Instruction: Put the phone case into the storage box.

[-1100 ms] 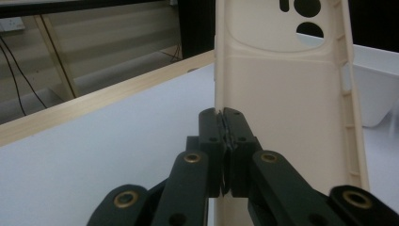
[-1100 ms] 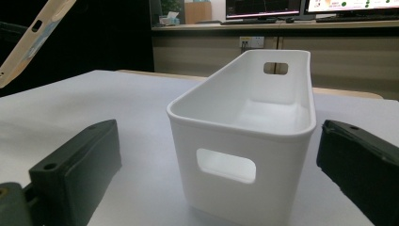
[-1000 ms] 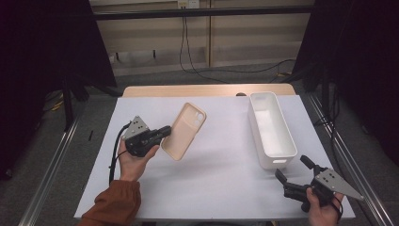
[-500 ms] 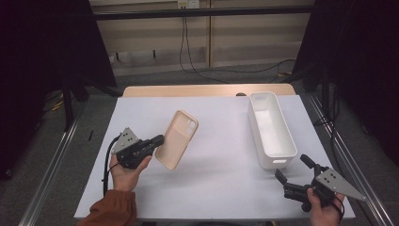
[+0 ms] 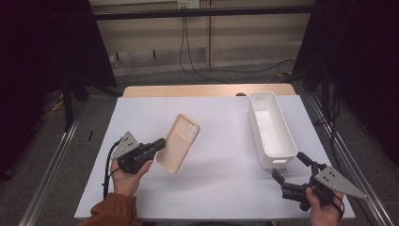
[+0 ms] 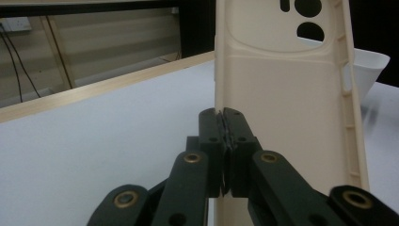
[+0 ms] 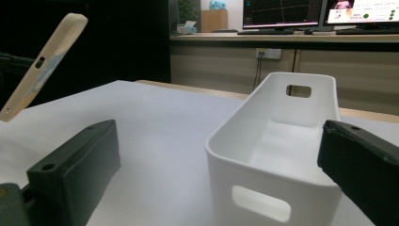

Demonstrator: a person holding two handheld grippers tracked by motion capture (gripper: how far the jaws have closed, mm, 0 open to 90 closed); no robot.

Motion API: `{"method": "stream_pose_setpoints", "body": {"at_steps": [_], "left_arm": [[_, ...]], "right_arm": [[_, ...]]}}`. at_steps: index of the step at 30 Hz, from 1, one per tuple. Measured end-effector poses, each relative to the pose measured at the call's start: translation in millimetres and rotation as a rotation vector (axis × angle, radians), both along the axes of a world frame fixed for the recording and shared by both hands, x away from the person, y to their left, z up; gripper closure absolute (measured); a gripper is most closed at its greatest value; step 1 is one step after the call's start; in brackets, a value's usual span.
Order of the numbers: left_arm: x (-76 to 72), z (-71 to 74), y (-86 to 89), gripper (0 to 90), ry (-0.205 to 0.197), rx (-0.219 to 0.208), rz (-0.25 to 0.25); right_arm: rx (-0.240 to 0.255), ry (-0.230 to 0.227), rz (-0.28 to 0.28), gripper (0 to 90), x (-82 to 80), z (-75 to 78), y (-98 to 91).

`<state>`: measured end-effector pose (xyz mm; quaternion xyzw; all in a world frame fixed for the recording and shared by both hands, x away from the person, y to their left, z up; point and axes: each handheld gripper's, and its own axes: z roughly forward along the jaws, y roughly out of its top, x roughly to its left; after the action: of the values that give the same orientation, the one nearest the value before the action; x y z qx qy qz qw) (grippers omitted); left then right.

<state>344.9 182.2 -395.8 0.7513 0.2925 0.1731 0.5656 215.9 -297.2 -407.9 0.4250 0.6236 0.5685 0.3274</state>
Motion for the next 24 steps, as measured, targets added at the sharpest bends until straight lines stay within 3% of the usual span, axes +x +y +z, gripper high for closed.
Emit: {"method": "stream_pose_setpoints", "body": {"at_steps": [15, 24], "left_arm": [[0.1, 0.1, -15.6, 87.7, 0.0, -0.003, -0.021], [-2.0, -3.2, -22.6, 87.7, 0.006, 0.001, -0.036]], "right_arm": [[-0.011, -0.003, 0.074, 0.0, 4.7, 14.9, 19.5], [-0.007, 0.008, 0.118, 0.0, 11.0, 11.4, 33.3]]}}
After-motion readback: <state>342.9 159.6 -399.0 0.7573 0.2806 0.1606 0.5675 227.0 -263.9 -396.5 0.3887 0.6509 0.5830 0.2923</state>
